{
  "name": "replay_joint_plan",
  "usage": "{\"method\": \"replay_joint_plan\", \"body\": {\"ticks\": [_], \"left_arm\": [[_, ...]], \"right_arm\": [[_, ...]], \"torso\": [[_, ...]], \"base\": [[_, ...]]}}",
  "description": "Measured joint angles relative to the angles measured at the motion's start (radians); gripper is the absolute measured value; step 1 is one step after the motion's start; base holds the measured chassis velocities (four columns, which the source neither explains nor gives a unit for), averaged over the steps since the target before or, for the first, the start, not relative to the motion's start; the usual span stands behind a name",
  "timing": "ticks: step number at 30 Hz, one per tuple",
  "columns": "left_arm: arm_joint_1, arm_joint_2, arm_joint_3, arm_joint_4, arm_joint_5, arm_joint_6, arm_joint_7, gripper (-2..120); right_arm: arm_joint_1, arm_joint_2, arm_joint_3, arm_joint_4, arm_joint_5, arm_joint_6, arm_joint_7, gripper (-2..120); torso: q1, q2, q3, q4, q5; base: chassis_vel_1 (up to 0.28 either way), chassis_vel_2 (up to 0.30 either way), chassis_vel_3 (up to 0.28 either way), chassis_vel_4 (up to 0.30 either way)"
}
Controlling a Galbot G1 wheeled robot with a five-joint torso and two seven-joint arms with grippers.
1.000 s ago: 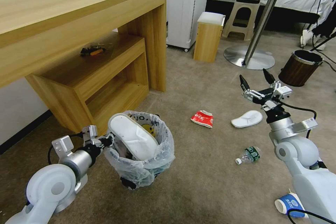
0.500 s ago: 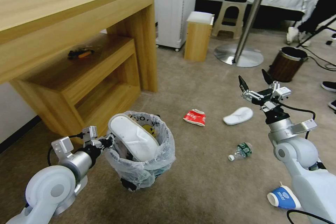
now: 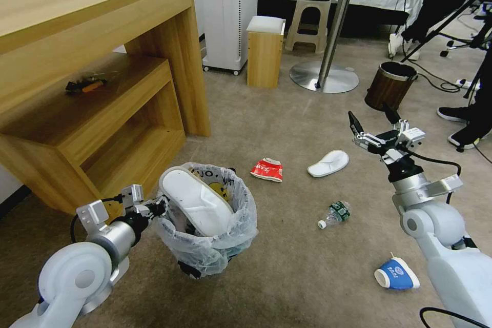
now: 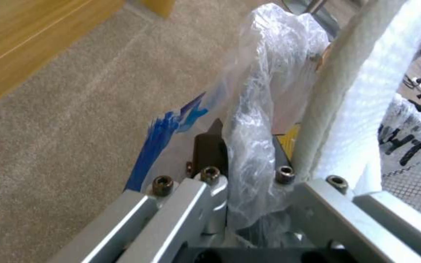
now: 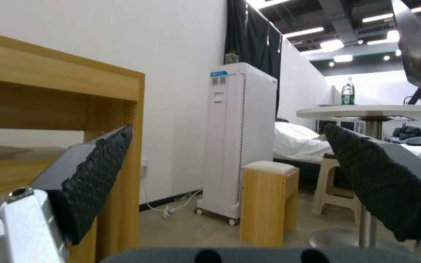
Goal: Pick up the trash bin and place the garbage on the floor into it.
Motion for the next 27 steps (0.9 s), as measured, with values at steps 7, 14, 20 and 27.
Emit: {"method": "replay_joint_plan", "body": {"ticks": [7,14,20,27], "left_arm": [[-0.001,0.000,-0.002,0.002,-0.001,-0.001,0.000,3],[-0.007,0.002,-0.005,0.007,-0.004,-0.002,0.000,3],[-0.014,-0.001,0.000,0.012,-0.004,-0.003,0.002,3],[-0.014,0.000,-0.006,0.016,-0.006,-0.004,0.005,3]], "right_arm": [[-0.037,-0.013,0.017,0.017,-0.057,-0.069,0.045,100],[-0.121,-0.058,0.064,0.021,-0.138,-0.183,0.055,100],[-0.179,-0.133,0.049,0.034,-0.179,-0.287,0.055,100],[-0.234,-0.198,0.024,0.026,-0.229,-0.406,0.014,100]], "torso": [[0.000,0.000,0.000,-0.0003,0.0000],[0.000,0.000,0.000,-0.0006,0.0001],[0.000,0.000,0.000,-0.0003,0.0000],[0.000,0.000,0.000,-0.0005,0.0002]], "base": [[0.000,0.000,0.000,0.000],[0.000,0.000,0.000,0.000],[0.000,0.000,0.000,0.000],[0.000,0.000,0.000,0.000]]}}
